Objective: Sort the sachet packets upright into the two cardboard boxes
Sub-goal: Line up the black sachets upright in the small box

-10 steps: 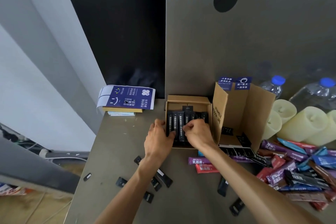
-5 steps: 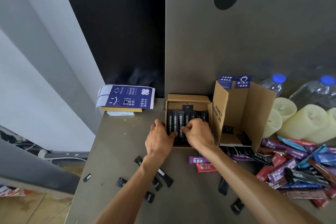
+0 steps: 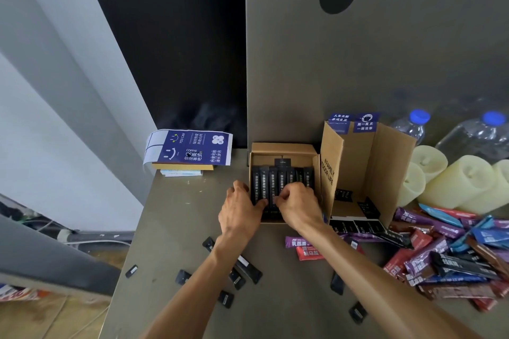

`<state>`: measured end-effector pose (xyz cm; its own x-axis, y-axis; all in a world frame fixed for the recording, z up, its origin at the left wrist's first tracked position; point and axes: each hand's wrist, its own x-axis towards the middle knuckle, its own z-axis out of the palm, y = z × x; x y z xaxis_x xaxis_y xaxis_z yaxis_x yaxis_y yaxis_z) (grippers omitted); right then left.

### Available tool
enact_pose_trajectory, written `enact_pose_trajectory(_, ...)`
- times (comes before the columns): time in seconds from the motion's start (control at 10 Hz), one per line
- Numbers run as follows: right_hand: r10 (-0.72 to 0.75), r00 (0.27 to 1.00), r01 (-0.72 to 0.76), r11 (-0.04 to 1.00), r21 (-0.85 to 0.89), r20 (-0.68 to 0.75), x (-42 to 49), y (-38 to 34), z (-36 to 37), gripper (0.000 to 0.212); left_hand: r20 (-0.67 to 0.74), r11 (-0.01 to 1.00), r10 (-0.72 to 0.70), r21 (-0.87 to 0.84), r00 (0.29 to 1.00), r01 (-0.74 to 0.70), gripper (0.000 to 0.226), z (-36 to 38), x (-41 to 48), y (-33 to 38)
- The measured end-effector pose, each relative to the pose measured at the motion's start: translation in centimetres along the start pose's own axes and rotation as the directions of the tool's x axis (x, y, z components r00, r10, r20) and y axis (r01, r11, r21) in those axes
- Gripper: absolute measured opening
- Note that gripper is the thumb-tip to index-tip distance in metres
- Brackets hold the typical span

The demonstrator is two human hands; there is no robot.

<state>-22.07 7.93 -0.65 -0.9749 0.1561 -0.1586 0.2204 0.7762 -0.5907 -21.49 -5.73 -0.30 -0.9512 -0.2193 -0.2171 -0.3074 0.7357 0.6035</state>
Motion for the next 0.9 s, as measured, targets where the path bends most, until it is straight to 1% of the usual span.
enact_pose_trajectory(0.3,0.015,1.000,-0.015,1.000,0.002,0.007,0.2,0.0,0.1,0.016,0.004,1.000,0.015,-0.002,1.000,-0.015,0.049,-0.2,-0.1,-0.1)
enact_pose_trajectory(0.4,0.017,1.000,-0.017,1.000,0.001,0.013,0.0,-0.1,-0.2,0.018,0.005,0.999,0.047,-0.011,0.999,-0.047,0.053,-0.9,-0.6,-0.3)
enact_pose_trajectory(0.5,-0.016,1.000,0.016,1.000,-0.019,0.008,-1.2,-0.2,-0.9,0.015,-0.025,0.993,0.112,-0.037,0.993,-0.113,0.055,-2.3,-1.8,-0.9)
enact_pose_trajectory(0.6,-0.101,0.995,0.101,0.995,-0.004,-0.007,-3.7,-0.4,-1.6,0.014,-0.007,0.981,0.189,-0.047,0.982,-0.189,0.039,-4.2,-2.9,-3.0)
enact_pose_trajectory(0.7,-0.170,0.983,0.168,0.985,0.040,0.062,-7.3,-0.8,-1.6,0.012,0.027,0.980,0.195,0.030,0.980,-0.196,0.009,-5.4,-3.7,-6.2)
enact_pose_trajectory(0.8,-0.217,0.963,0.220,0.975,-0.003,0.157,-10.3,-0.7,0.0,0.013,0.031,0.988,0.115,0.099,0.993,-0.117,0.007,-5.7,-4.3,-9.5)
enact_pose_trajectory(0.9,-0.209,0.948,0.226,0.973,-0.048,0.239,-12.2,-0.6,2.5,0.011,0.037,0.991,0.033,0.130,0.999,-0.038,0.005,-5.6,-4.7,-11.3)
